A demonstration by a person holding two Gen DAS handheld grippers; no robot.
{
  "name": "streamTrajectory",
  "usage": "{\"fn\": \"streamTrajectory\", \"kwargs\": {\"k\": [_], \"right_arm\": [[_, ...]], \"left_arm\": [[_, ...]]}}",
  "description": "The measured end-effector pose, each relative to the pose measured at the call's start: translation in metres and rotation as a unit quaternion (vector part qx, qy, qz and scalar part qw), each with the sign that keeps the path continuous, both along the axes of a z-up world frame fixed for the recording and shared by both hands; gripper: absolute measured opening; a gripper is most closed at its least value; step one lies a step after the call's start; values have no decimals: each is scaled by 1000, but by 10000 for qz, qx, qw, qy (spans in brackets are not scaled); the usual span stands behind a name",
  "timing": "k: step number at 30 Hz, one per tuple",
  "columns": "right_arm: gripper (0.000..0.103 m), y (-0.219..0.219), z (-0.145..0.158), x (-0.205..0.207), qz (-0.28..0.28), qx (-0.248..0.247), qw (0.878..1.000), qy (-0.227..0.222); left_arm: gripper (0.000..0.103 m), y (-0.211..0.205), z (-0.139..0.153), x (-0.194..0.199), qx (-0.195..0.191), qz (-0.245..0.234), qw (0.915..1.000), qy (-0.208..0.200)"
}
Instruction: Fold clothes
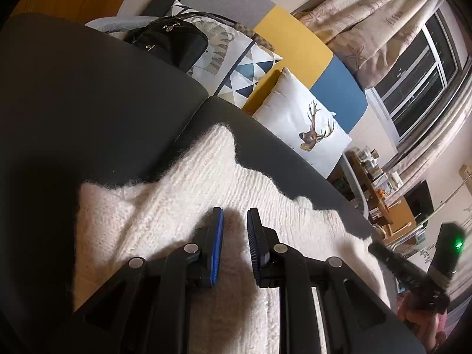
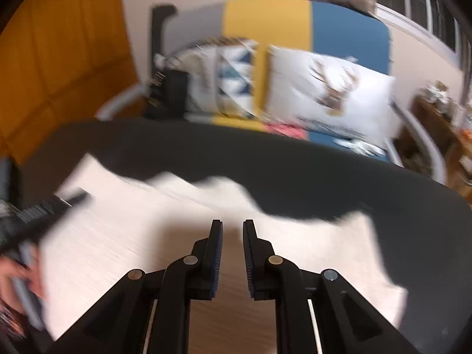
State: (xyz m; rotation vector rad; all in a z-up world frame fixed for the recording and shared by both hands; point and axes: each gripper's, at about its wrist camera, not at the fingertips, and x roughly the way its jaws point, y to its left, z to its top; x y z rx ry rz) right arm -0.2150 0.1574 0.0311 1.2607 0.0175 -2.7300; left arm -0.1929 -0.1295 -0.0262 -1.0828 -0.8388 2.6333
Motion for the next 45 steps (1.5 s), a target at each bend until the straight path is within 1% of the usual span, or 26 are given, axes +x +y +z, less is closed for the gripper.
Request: {"fn": "streamTrajectory", "kwargs": {"k": [2,4,6,9,12,15,17,18,19,20,22,24,25,27,29,30,33,35,36,38,39,40,42,43,45], "right_arm": [[13,26,-15,-6,-398,13,9988,-272],[12,49,-28,-9,-720,-104,9965,-419],[10,67,-32,-6,-963,-233,9944,-366],[10,83,-35,-4,-1440,-116,9892,-265],[10,88,-40,-2,-1549,-15,9878,-133],[11,89,-39,-7,-1511,-9,9884,-136],[12,99,-29,1,-1503,-441,9876,-46],[13,105,-23,6,-1504,-698,9862,10],[13,110,-13,18,-1510,-1009,9832,202],[15,113,-2,34,-1495,-1189,9808,402],[18,117,17,66,-1443,-1382,9771,734],[18,114,27,97,-1446,-1245,9780,842],[18,111,25,107,-1369,-1276,9789,821],[18,103,18,126,-1165,-1397,9805,741],[18,94,11,141,-944,-1490,9821,665],[18,87,6,140,-832,-1444,9840,627],[18,66,-9,134,-572,-1220,9896,505],[18,61,-21,129,-600,-1102,9913,410],[16,68,-25,127,-811,-1128,9896,382],[14,88,-33,124,-1358,-1278,9818,356],[7,99,-37,123,-1630,-1352,9767,343],[6,106,-36,128,-1757,-1571,9710,409],[10,120,-30,142,-1858,-2154,9567,619],[13,119,-25,150,-1781,-2158,9574,709],[13,107,-13,163,-1435,-1885,9679,836]], "left_arm": [[18,0,0,0,-14,2,10000,-1],[18,0,0,-1,-14,-1,10000,-2],[18,1,0,-2,-36,-2,10000,-11],[18,2,-1,-2,-69,-2,10000,-19],[18,4,-1,-3,-134,-6,9999,-24],[18,7,0,-4,-272,-4,9996,-60],[18,11,2,-7,-442,-13,9989,-132],[18,14,5,-8,-602,-32,9980,-180],[18,18,8,-9,-769,-52,9968,-228],[19,25,13,-6,-947,-104,9952,-231],[20,39,25,-1,-1307,-217,9909,-223],[21,59,37,12,-1295,-502,9903,61],[22,71,42,18,-1327,-666,9887,207],[23,101,43,25,-1763,-1050,9779,403],[23,131,43,32,-2217,-1433,9627,591],[23,145,43,36,-2441,-1622,9536,684],[23,165,23,32,-2919,-1814,9378,484],[25,169,17,34,-3035,-1822,9339,510],[25,169,16,33,-3020,-1832,9342,510],[26,168,15,33,-2947,-1848,9362,500],[26,167,14,34,-2893,-1846,9379,506],[27,166,14,35,-2883,-1843,9382,520],[27,168,14,36,-2904,-1849,9374,528],[27,166,14,35,-2876,-1880,9376,540],[27,165,13,34,-2868,-1881,9377,547]]}}
